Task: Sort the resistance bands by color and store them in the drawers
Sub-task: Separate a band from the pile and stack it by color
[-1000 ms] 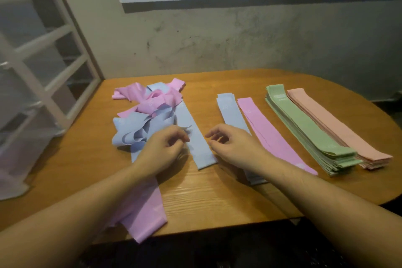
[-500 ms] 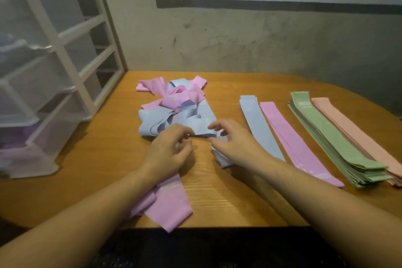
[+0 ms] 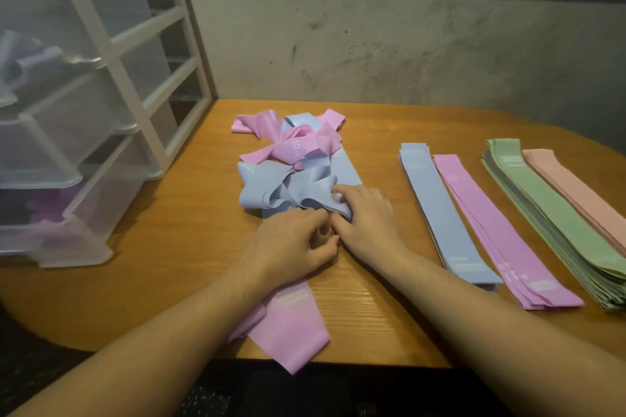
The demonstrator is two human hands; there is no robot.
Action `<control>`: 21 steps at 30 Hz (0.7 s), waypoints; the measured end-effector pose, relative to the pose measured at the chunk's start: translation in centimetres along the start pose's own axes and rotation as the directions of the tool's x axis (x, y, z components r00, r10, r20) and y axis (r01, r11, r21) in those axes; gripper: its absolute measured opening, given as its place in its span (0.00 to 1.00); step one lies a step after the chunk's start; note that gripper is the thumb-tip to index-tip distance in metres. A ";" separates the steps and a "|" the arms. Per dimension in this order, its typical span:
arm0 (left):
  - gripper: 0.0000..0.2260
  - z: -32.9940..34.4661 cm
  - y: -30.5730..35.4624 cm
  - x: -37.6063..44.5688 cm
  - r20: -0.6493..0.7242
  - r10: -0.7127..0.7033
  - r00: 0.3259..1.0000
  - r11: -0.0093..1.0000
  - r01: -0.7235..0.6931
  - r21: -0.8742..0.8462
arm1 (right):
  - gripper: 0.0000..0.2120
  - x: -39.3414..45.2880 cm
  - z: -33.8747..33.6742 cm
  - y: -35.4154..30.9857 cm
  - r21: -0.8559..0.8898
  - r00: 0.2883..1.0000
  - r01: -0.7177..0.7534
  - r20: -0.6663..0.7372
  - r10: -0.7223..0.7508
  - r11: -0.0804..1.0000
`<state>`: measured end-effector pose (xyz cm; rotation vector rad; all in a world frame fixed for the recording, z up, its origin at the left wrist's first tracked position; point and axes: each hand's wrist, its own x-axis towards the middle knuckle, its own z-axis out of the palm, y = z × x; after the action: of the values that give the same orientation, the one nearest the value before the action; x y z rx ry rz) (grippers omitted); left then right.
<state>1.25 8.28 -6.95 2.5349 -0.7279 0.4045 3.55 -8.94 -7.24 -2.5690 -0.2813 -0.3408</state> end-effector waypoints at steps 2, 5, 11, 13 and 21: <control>0.11 0.1 0.0 0.0 -0.016 0.008 1.000 1.000 -0.007 0.026 | 0.18 0.0 0.0 0.1 -0.020 1.000 -0.009 -0.008 0.009 1.000; 0.12 0.3 -0.1 -0.1 -0.020 0.037 0.999 0.996 -0.036 0.082 | 0.14 -0.1 -0.1 0.3 0.009 1.000 -0.014 -0.003 0.014 1.000; 0.15 0.3 -0.5 -0.2 -0.080 0.096 0.992 0.989 -0.087 0.116 | 0.07 -0.8 -0.6 0.2 0.256 0.993 0.049 -0.121 -0.018 0.966; 0.15 0.3 -0.6 -0.2 -0.087 0.117 0.989 0.982 -0.102 0.161 | 0.06 -1.0 -0.9 0.1 0.366 0.985 0.056 -0.170 0.008 0.929; 0.20 -0.9 -3.6 1.4 -0.170 -0.079 0.982 0.968 0.116 0.221 | 0.03 -1.1 -2.0 0.3 0.738 0.934 -0.014 -0.231 0.271 0.674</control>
<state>4.25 10.80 -6.94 2.7000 -0.5189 0.6847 2.20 -10.42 -6.06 -1.6846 -0.0579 -0.4701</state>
